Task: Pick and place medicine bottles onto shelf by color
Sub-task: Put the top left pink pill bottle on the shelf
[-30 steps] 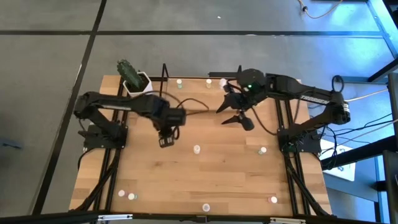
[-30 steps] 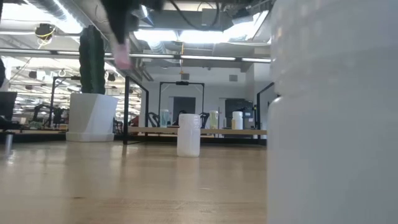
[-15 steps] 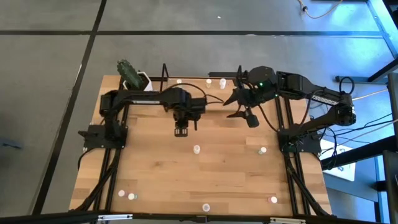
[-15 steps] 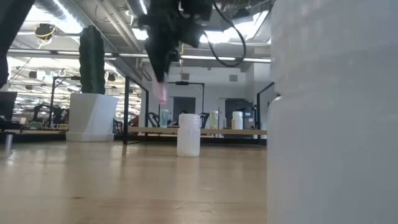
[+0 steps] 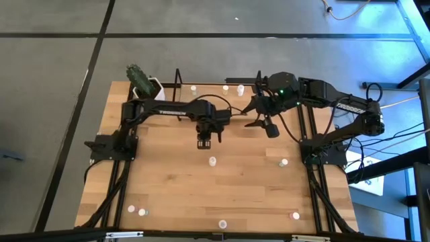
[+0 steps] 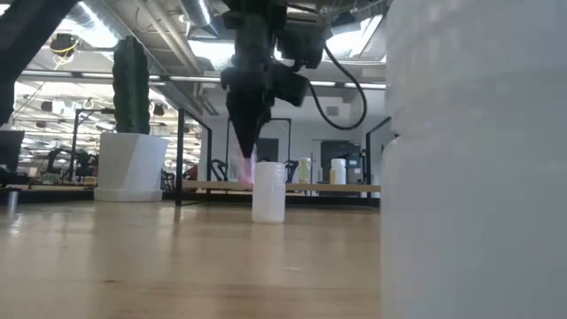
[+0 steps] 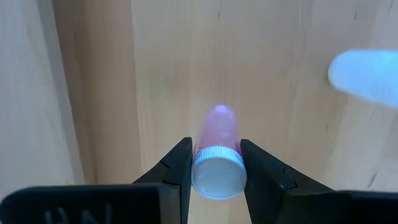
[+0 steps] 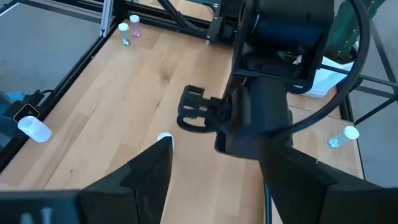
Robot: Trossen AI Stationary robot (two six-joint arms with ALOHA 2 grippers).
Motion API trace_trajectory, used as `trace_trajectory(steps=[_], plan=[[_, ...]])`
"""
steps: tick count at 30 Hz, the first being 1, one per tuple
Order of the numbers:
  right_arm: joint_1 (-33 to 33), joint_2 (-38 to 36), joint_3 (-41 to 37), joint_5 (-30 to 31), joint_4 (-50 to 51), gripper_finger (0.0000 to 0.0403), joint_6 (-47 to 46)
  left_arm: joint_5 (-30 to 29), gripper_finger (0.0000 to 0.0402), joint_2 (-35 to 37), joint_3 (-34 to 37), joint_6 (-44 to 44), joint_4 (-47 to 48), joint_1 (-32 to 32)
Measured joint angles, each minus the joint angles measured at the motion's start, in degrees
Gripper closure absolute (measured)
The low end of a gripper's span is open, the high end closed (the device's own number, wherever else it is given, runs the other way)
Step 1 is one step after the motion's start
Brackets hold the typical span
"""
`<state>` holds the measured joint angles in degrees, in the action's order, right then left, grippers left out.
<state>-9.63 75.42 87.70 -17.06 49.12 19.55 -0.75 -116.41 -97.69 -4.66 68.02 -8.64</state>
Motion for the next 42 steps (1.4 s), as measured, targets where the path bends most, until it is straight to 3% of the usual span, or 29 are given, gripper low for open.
trace_trajectory(steps=[29, 42], plan=[[0.0, 0.0, 0.0, -0.1, 0.0, 0.0166, 0.0, 1.7, 0.0306, -4.2, 0.1, 2.8, -3.2, 0.5], [0.0, 0.0, 0.0, -0.1, 0.0, 0.0166, 0.0, 1.7, 0.0231, -4.2, 0.1, 2.8, -3.3, 0.5]])
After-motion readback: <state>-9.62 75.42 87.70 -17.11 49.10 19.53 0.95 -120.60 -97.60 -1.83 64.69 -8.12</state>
